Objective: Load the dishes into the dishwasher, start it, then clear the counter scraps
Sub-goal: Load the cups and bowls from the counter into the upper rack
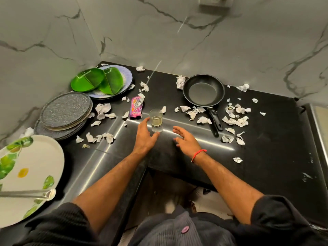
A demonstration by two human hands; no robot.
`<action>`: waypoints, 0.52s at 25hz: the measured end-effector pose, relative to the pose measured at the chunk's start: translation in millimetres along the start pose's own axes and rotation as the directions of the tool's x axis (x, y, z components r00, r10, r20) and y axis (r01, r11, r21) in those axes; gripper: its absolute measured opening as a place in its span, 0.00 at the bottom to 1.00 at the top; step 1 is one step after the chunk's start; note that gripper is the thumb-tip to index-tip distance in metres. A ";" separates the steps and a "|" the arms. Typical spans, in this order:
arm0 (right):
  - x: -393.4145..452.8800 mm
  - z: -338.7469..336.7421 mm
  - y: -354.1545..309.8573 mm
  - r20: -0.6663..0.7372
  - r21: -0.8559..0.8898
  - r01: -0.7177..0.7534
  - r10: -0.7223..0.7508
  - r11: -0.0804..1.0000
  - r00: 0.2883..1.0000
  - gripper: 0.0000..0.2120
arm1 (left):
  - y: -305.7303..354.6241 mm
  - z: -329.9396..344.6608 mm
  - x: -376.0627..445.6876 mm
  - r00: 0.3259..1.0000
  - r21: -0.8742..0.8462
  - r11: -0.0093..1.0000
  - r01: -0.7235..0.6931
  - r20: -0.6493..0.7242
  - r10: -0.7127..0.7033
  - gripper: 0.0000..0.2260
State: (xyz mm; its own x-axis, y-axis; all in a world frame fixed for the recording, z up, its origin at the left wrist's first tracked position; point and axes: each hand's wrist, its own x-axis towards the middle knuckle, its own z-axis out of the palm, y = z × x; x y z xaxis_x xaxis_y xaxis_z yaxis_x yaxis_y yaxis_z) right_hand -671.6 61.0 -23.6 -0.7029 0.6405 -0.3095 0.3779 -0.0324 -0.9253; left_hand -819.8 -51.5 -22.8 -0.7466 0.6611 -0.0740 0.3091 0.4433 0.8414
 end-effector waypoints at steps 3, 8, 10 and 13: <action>9.2 -15.1 -2.0 0.043 -0.003 -0.007 0.007 1.000 0.999 0.21 | 6.9 12.3 34.1 0.999 0.044 0.999 -0.027 -0.015 0.028 0.40; 2.0 -38.3 5.9 0.048 -0.032 0.014 -0.012 0.999 0.999 0.20 | 14.1 24.4 65.7 0.998 0.188 0.982 0.026 0.050 -0.036 0.35; -6.4 -46.0 10.8 0.037 -0.100 0.077 -0.074 0.992 0.997 0.22 | 20.1 26.1 63.8 0.998 0.160 0.985 0.059 0.019 -0.063 0.29; -20.3 -54.5 12.1 0.061 -0.245 0.226 -0.218 0.943 0.974 0.30 | 39.4 33.3 50.2 0.962 0.046 0.972 0.229 0.140 -0.234 0.21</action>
State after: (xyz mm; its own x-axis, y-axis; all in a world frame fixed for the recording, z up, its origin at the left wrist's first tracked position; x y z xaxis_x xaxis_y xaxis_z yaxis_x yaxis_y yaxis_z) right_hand -620.0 89.4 -16.6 -0.8035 0.5845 -0.1134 0.3454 0.3024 -0.8884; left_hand -825.5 19.4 -11.2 -0.7080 0.6173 -0.3429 0.1565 0.6107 0.7762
